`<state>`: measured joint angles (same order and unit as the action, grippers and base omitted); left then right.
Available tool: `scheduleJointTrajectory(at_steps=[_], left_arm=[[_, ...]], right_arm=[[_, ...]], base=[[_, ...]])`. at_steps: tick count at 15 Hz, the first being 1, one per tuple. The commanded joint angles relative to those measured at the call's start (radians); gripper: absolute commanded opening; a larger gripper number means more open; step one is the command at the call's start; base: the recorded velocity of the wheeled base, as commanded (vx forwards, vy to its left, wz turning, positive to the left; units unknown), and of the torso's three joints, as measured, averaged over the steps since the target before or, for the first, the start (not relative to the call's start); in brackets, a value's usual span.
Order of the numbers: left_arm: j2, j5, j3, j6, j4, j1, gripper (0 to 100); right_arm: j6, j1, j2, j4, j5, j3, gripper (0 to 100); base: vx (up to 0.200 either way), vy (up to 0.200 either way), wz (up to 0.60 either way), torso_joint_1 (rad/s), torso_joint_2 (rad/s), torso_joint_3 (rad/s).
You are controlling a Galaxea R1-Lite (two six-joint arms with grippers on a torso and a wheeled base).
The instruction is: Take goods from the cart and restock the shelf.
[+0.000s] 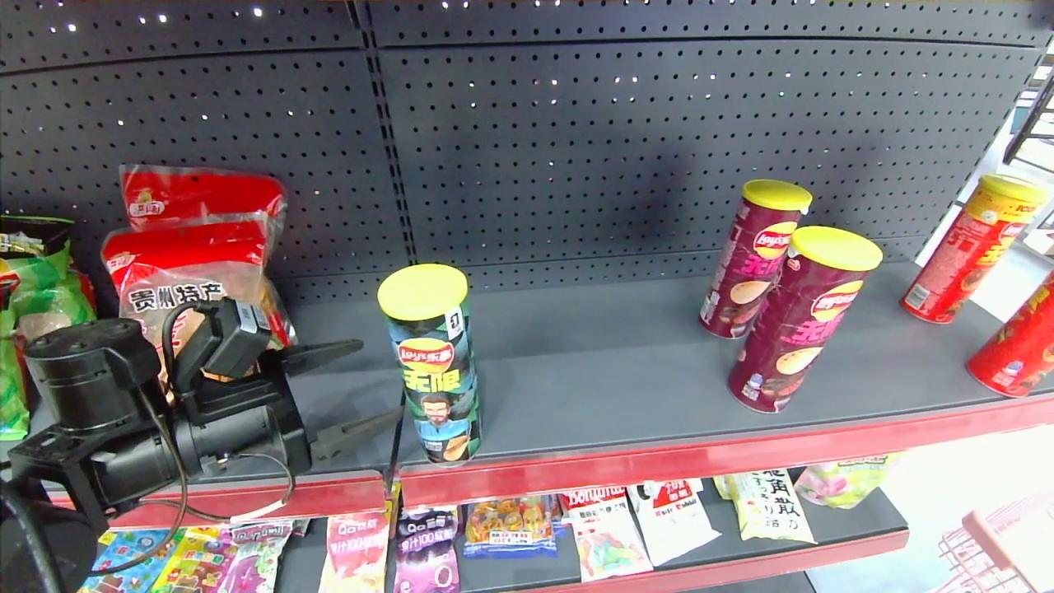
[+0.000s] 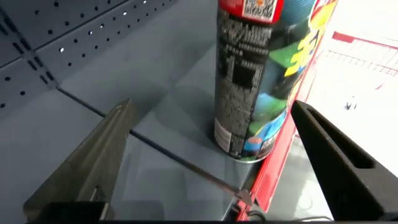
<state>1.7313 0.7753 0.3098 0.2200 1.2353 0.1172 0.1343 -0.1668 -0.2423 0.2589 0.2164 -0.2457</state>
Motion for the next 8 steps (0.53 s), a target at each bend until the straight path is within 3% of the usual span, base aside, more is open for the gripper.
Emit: scheduleJointTrajectory(at_steps=[1,4,6,8], left_arm=[[-0.001,0.004,-0.020,-0.001,0.012,-0.013,100],[-0.002,0.004,-0.041,-0.002,0.047,-0.054,100],[-0.018,-0.051,-0.077,-0.008,0.099,-0.110,100],[-0.061,-0.148,-0.121,-0.034,0.108,-0.165,100]], right_arm=[[0.001,0.000,-0.005,-0.001,0.000,-0.001,0],[0.001,0.000,-0.005,0.000,0.000,0.003,0],[0.001,0.000,-0.005,-0.001,-0.002,0.010,0],[0.002,-0.003,-0.017,-0.004,-0.005,0.005,0]], base=[[0.000,0.000,0.00,0.000,0.00,0.000],[0.000,0.000,0.00,0.000,0.00,0.000],[0.000,0.000,0.00,0.000,0.00,0.000],[0.000,0.000,0.00,0.000,0.00,0.000]])
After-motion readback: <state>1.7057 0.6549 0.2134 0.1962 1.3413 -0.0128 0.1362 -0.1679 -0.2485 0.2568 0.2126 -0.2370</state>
